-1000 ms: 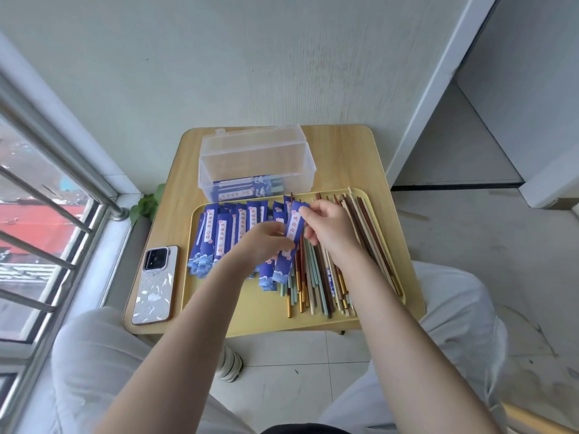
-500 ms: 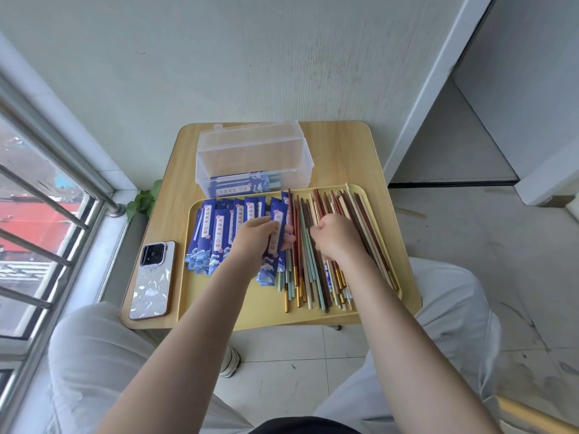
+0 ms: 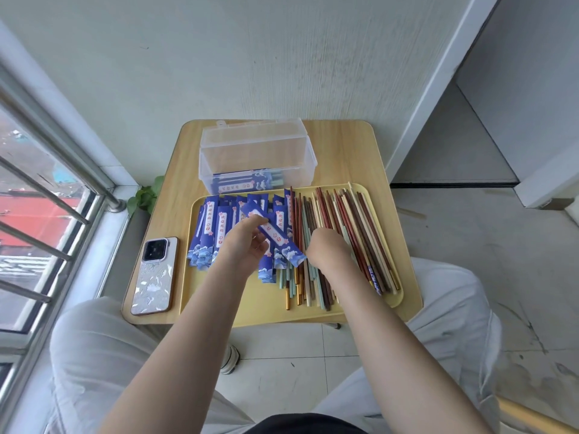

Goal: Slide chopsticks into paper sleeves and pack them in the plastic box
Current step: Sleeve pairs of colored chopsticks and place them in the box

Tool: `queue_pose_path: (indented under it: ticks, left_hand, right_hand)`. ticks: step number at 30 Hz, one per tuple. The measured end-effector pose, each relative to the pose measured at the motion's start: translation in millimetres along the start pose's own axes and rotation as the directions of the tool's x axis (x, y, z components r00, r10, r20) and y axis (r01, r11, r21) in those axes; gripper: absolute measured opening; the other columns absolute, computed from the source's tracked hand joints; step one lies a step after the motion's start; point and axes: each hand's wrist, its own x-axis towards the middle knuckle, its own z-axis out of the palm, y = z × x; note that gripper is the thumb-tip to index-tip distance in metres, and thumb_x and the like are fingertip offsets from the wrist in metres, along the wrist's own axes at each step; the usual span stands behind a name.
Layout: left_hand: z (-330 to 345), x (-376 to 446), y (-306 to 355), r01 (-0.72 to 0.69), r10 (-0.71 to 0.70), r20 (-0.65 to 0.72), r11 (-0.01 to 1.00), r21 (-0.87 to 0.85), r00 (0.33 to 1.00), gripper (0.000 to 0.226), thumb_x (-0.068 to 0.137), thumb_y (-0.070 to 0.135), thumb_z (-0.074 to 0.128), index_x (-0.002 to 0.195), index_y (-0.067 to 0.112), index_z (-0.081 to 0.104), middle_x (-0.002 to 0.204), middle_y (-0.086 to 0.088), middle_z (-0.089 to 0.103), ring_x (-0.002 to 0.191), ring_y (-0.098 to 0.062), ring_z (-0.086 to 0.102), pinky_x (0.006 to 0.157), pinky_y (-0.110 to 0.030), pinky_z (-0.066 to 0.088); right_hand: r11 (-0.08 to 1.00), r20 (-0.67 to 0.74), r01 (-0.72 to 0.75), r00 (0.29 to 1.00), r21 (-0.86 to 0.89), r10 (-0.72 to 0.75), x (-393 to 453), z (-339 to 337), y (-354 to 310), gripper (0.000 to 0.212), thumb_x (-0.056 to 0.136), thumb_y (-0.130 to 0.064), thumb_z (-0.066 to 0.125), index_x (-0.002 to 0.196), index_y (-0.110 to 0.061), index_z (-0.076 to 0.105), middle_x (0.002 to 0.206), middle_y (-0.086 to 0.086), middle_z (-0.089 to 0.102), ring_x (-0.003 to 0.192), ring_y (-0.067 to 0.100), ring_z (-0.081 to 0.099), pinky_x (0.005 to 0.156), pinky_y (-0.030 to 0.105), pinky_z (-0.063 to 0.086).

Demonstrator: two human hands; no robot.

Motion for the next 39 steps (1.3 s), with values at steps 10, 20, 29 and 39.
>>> queue_pose_path:
  ticks: [10, 20, 29, 39]
  left_hand:
    - [-10, -7, 8, -0.072, 0.060, -0.061, 0.971, -0.227, 0.996, 0.058, 0.092, -0.007, 0.061, 0.141, 0.013, 0.038, 0.120, -0.022, 0.063, 0.087, -0.025, 0.073, 0.069, -0.030, 0.062]
    - [-12, -13, 8, -0.015, 0.010, -0.034, 0.988, -0.155, 0.999, 0.027, 0.092, 0.007, 0.068, 0.118, 0.010, 0.065, 0.086, -0.004, 0.069, 0.066, -0.008, 0.062, 0.054, -0.016, 0.050]
    - [-5, -17, 5, 0.013, -0.011, 0.143, 1.000, -0.009, 0.990, 0.011, 0.089, 0.004, 0.069, 0.097, 0.004, 0.061, 0.094, -0.012, 0.069, 0.075, -0.015, 0.071, 0.070, -0.023, 0.060]
    - [9, -33, 6, -0.024, -0.202, 0.588, 0.935, 0.354, 0.783, 0.031, 0.080, -0.005, 0.063, 0.110, 0.003, 0.056, 0.085, -0.010, 0.068, 0.077, -0.020, 0.070, 0.080, -0.034, 0.061]
  right_hand:
    - [0.985, 0.033, -0.055, 0.998, 0.165, 0.050, 11, 9, 2, 0.019, 0.095, -0.011, 0.061, 0.076, -0.006, 0.057, 0.083, 0.009, 0.070, 0.063, 0.022, 0.065, 0.044, 0.023, 0.038]
    - [0.967, -0.065, 0.009, 0.998, 0.256, 0.008, -1, -2, 7, 0.021, 0.093, -0.022, 0.063, 0.083, -0.004, 0.062, 0.066, 0.006, 0.066, 0.046, 0.016, 0.059, 0.043, 0.022, 0.045]
    - [0.579, -0.328, 0.379, 0.924, 0.722, -0.196, -9, -40, 6, 0.015, 0.101, -0.022, 0.055, 0.102, -0.012, 0.065, 0.075, -0.003, 0.071, 0.046, 0.009, 0.051, 0.049, 0.025, 0.041]
    - [0.356, -0.283, 0.399, 0.899, 0.845, -0.334, -15, -30, -5, 0.014, 0.100, -0.013, 0.056, 0.102, -0.018, 0.069, 0.063, 0.000, 0.059, 0.053, 0.010, 0.049, 0.050, 0.023, 0.038]
